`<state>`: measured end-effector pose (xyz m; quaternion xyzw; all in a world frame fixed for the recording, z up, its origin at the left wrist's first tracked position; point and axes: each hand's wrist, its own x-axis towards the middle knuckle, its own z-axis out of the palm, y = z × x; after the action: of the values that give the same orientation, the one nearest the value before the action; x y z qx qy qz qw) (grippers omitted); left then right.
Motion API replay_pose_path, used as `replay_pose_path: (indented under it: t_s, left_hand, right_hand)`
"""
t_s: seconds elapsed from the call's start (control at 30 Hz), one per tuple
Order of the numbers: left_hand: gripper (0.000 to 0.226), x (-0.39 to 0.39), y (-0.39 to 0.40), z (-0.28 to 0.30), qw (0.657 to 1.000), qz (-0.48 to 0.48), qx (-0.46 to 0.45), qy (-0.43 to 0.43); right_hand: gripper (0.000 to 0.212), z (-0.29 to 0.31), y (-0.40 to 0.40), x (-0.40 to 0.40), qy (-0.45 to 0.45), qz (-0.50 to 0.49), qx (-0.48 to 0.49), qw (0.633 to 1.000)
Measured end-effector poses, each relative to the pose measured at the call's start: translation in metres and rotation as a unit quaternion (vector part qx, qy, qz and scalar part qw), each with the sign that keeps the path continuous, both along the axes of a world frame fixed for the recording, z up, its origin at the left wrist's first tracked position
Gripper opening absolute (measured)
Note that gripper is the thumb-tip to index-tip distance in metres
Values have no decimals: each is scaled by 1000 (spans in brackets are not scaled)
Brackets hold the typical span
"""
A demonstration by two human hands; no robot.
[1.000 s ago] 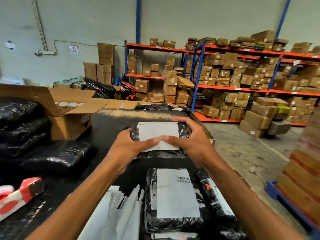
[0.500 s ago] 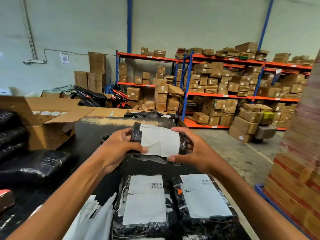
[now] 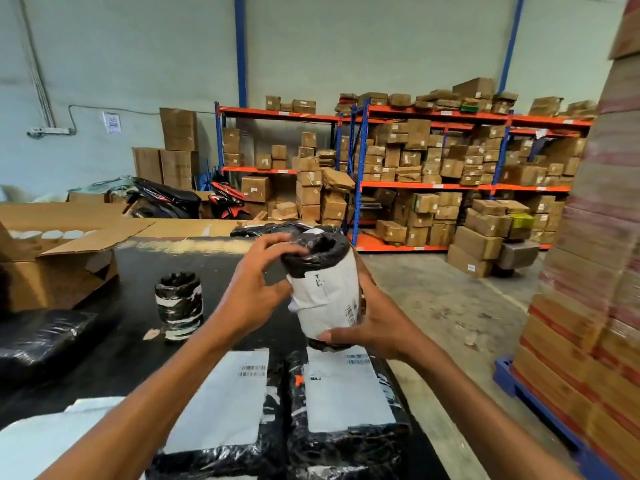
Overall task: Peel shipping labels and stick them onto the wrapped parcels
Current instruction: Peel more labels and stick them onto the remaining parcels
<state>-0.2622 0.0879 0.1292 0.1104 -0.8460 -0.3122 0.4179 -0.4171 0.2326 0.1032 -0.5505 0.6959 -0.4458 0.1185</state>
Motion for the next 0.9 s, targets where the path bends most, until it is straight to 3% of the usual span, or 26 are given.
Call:
replay_pose_path:
  t_s: [0.1, 0.13, 0.23, 0.3, 0.47, 0.67, 0.8, 0.9]
  left_hand:
    - [32, -22, 23, -19, 981, 107, 158, 19]
    - [24, -27, 31, -26, 973, 98, 209, 11]
    - [40, -43, 50, -46, 938, -49, 343, -6]
    - [50, -52, 54, -54, 917, -94, 387, -9]
    - [56, -61, 41, -71, 905, -104, 412, -13]
    - [70, -61, 36, -80, 915, -73, 396, -26]
    - [86, -61, 37, -77, 911, -82, 403, -28]
    - [80, -62, 38, -73, 909, -80, 408, -24]
  right_hand:
    - [86, -25, 1, -5, -40, -43, -43, 997]
    - [86, -31, 1, -6, -44, -57, -53, 996]
    - [85, -43, 0, -9, -60, -80, -52, 994]
    - [79, -51, 1, -14, -76, -74, -30, 994]
    - [35, -59, 8, -23, -164, -41, -32, 985]
    - [45, -77, -16, -33, -72, -98, -97, 988]
    - [45, -75, -17, -35, -71, -127, -136, 980]
    - [53, -60, -22, -37, -47, -160, -129, 978]
